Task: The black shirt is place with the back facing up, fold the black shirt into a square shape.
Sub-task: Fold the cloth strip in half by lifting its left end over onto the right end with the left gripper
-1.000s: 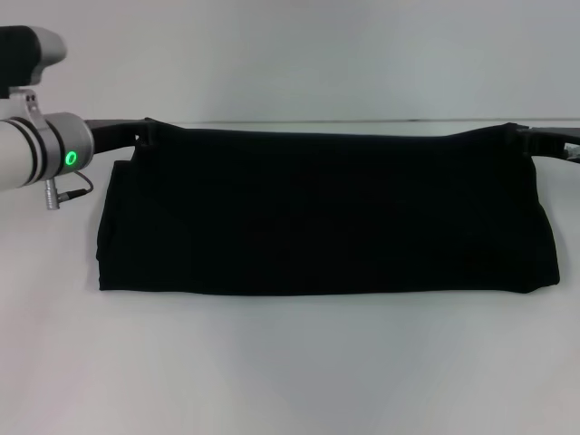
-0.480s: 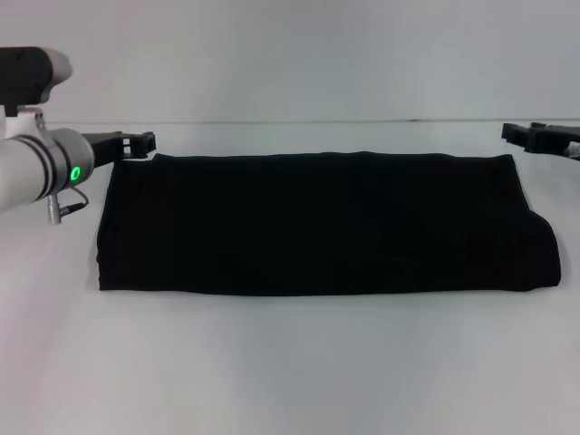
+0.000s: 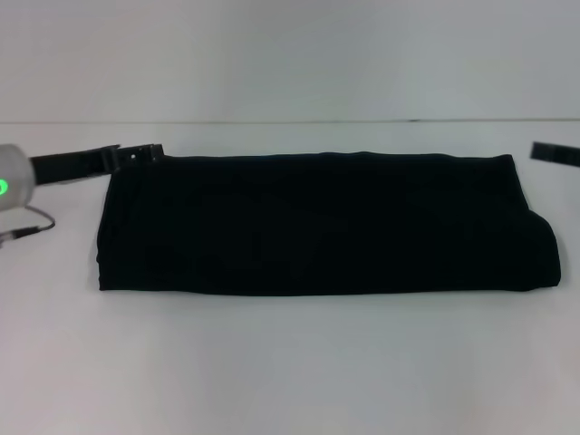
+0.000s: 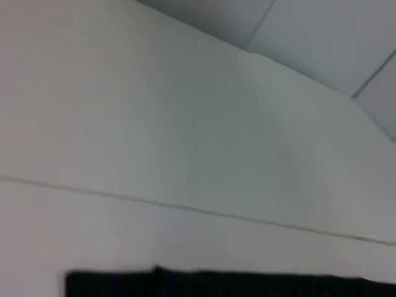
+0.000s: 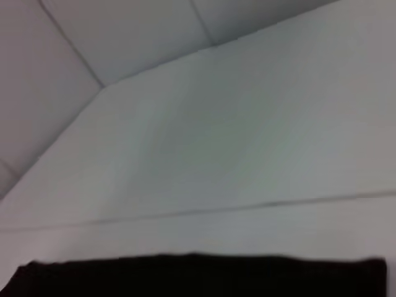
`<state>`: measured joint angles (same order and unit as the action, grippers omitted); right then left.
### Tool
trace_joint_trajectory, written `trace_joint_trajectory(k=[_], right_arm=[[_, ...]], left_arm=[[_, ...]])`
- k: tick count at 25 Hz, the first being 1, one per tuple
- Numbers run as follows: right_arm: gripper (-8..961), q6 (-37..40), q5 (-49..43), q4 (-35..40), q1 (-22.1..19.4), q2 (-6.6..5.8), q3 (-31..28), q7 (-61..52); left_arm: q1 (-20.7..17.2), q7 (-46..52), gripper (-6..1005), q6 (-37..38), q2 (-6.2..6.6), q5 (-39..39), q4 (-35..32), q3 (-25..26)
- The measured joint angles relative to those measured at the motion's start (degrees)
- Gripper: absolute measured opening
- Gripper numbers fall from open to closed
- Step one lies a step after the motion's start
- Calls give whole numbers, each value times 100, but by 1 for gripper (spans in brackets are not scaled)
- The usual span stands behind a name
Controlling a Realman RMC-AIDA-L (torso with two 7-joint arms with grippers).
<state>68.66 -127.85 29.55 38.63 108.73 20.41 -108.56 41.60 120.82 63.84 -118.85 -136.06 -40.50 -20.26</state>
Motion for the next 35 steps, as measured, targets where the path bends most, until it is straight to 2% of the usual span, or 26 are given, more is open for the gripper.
trace_joint_trajectory(k=[4, 7, 12, 19, 35], right_arm=[[733, 744, -3, 97, -295, -159, 37, -101], [744, 1032, -10, 126, -451, -200, 74, -101], [742, 1224, -14, 118, -570, -248, 281, -105], [742, 1105, -13, 104, -556, -256, 304, -132], [737, 810, -12, 84, -448, -188, 386, -215]], left_arm=[[-307, 416, 823, 817, -23, -22, -512, 48], [-496, 638, 874, 1073, -42, -56, -680, 50], [-758, 785, 888, 1277, -60, -83, -808, 70], [-829, 727, 885, 1408, -81, -621, -824, 46], [-778, 364, 879, 1570, -86, -968, -619, -103]])
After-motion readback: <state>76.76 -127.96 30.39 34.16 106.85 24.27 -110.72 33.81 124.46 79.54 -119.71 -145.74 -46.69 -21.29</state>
